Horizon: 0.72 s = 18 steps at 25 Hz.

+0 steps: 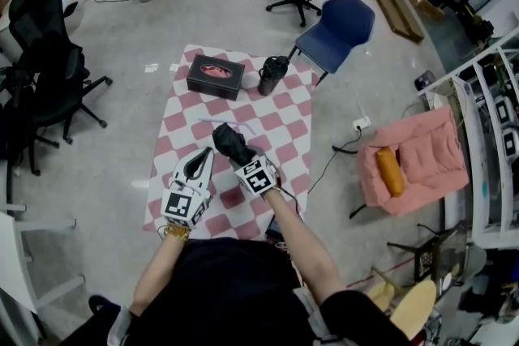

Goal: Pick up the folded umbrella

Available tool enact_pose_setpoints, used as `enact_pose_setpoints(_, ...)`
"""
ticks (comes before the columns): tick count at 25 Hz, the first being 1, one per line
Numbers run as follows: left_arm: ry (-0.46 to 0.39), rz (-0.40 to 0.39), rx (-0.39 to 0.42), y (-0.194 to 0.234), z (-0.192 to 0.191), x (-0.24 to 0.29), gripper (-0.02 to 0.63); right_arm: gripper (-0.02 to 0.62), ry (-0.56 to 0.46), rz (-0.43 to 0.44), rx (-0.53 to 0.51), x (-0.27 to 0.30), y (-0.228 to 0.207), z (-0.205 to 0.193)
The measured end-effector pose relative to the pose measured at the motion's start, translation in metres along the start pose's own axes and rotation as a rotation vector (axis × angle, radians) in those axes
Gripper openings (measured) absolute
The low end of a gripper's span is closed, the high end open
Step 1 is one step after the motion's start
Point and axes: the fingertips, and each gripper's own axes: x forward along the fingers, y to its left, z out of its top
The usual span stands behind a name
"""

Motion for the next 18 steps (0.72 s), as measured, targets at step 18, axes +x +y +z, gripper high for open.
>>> enact_pose_setpoints(18,-0.014,-0.002,0.003,-0.001,0.01,0.0,0.015,0.219,-0.124,-0.032,0.0,-0.035,0.001,0.045)
